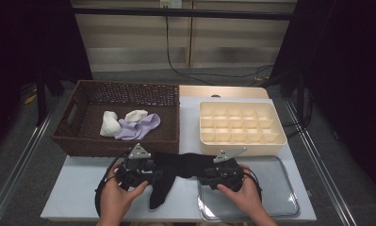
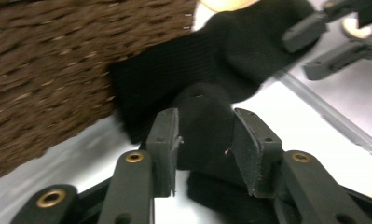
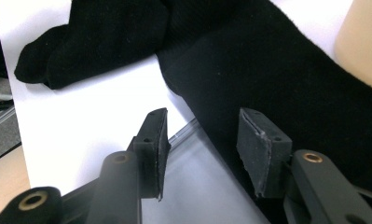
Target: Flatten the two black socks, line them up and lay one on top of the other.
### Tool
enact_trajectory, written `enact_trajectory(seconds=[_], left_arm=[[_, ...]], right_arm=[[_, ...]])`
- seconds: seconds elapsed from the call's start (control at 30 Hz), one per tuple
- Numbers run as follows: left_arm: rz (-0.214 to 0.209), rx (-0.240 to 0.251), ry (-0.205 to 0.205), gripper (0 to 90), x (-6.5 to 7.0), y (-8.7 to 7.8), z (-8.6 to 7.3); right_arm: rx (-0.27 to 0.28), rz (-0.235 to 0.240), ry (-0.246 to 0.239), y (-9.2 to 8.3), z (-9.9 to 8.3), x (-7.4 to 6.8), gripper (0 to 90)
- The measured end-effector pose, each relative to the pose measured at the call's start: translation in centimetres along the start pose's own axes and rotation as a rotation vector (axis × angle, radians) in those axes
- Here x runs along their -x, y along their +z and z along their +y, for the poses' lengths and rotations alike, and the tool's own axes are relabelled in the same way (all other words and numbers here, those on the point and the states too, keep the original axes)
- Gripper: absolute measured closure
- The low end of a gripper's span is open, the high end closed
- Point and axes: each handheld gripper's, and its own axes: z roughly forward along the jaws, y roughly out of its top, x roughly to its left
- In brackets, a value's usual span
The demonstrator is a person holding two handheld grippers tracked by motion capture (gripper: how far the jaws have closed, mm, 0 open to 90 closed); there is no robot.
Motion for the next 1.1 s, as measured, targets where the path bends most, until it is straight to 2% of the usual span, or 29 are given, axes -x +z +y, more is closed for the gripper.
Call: enact_trajectory(seconds=[0.07,0.1,0.13,0.17,0.23,0.3,0.33,0.37,0.4,0.43,0.53,0.6,0.67,0.73,0.77,0.83,0.87,0.93,1.1], left_arm=[[-0.021,-0.033,-0.028,59.0,-0.4,1.0,-0.5],[-0.038,-0.057,-0.03,63.1,-0.4,1.4,-0.6],[-0.038,-0.057,-0.03,69.4,-0.4,1.4,-0.6],[-0.07,-0.078,-0.033,73.7,-0.3,1.9,-0.6],[-0.078,-0.077,-0.018,82.1,0.2,2.1,-0.4],[-0.09,-0.076,-0.004,85.8,0.5,2.1,-0.2],[-0.097,-0.072,0.011,86.4,0.8,2.1,-0.1],[-0.109,-0.067,0.009,86.4,1.2,2.2,0.1],[-0.121,-0.063,0.032,86.6,2.0,2.5,0.3],[-0.121,-0.063,0.032,86.6,2.0,2.5,0.3],[-0.153,-0.053,0.071,86.0,3.3,3.2,0.7],[-0.168,-0.041,0.085,78.2,3.6,3.3,0.8],[-0.145,-0.018,0.1,73.6,3.7,3.0,1.0],[-0.135,-0.017,0.095,70.4,3.6,2.8,1.0],[-0.136,-0.011,0.085,69.2,3.4,2.5,1.1],[-0.101,-0.017,0.073,69.2,2.6,2.1,0.9],[-0.101,-0.017,0.073,68.9,2.6,2.1,0.9],[-0.097,-0.027,0.038,67.3,1.8,1.9,0.5],[-0.079,-0.046,0.008,67.3,1.2,2.0,0.1]], right_arm=[[-0.001,0.0,0.005,0.1,-0.2,0.1,53.6],[-0.001,-0.001,0.006,0.1,-0.2,0.1,53.6],[-0.001,-0.001,0.006,0.1,-0.2,0.1,53.6],[0.003,0.0,0.007,0.0,-0.3,0.2,53.6],[0.006,-0.001,0.007,-0.1,-0.3,0.2,53.6],[0.001,-0.006,0.007,-0.2,-0.3,0.2,53.3],[0.001,-0.006,0.007,-0.2,-0.3,0.2,52.2],[0.001,-0.006,0.007,-0.2,-0.3,0.2,52.2],[0.003,-0.002,0.005,-0.2,-0.2,0.1,51.9],[-0.001,-0.005,0.002,-0.2,-0.1,0.0,52.0],[0.005,0.002,-0.009,-0.2,0.1,-0.3,51.9],[0.006,0.005,-0.01,-0.2,0.2,-0.5,51.9],[0.004,0.002,-0.012,-0.1,0.2,-0.5,51.9],[0.002,0.002,-0.014,-0.1,0.1,-0.5,51.9],[0.004,0.001,-0.012,-0.1,0.1,-0.5,51.9],[0.001,0.0,-0.01,-0.1,0.1,-0.4,52.0],[0.001,0.0,-0.01,-0.1,0.1,-0.4,52.0],[0.0,0.005,-0.014,0.1,0.3,-0.5,51.9],[-0.004,0.013,-0.027,0.5,0.9,-0.8,52.0]])
